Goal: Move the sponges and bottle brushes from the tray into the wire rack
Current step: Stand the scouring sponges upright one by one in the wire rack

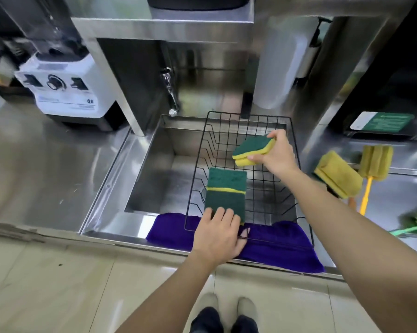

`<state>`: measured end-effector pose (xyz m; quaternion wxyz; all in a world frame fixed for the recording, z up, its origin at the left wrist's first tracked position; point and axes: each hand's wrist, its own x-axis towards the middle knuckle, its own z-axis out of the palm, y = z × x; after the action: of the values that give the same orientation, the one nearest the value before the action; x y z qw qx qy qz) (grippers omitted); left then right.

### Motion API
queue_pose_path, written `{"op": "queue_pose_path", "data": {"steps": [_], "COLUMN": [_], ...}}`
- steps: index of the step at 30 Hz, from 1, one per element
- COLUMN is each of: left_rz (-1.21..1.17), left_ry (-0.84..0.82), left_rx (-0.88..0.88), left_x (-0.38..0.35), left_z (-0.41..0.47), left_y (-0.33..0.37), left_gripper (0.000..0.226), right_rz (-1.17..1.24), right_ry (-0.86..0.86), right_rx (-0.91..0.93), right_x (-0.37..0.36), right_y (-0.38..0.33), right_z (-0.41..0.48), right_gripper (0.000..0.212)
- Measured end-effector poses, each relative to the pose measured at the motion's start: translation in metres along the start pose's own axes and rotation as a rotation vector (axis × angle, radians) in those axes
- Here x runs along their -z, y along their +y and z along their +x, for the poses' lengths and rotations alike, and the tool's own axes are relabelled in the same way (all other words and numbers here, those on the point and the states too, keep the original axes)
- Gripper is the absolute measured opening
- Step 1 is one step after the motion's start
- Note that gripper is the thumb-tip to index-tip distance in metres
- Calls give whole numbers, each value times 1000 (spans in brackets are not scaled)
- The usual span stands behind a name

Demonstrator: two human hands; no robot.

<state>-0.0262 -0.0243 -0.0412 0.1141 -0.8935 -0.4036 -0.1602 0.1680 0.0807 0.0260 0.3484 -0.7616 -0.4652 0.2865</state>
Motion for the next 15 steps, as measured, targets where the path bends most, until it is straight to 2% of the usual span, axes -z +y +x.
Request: {"op": "queue_pose_path", "data": {"steps": [3,7,15], "left_rz": [-16,-46,-58], "left_ry": [35,85,103], "left_rx": [6,0,11], "left_x": [-2,-6,-5], "left_z": [0,-1,-3], "left_y": [1,0,1], "left_gripper": [31,32,35], "right_rz": [39,64,-201], "right_ry": [-71,-63,-130], "right_rx": [-34,-58,-12], "right_x": [-19,-37,-64], "right_y": [1,1,8], "right_z": [8,15,16], "right_gripper": [61,59,54]}}
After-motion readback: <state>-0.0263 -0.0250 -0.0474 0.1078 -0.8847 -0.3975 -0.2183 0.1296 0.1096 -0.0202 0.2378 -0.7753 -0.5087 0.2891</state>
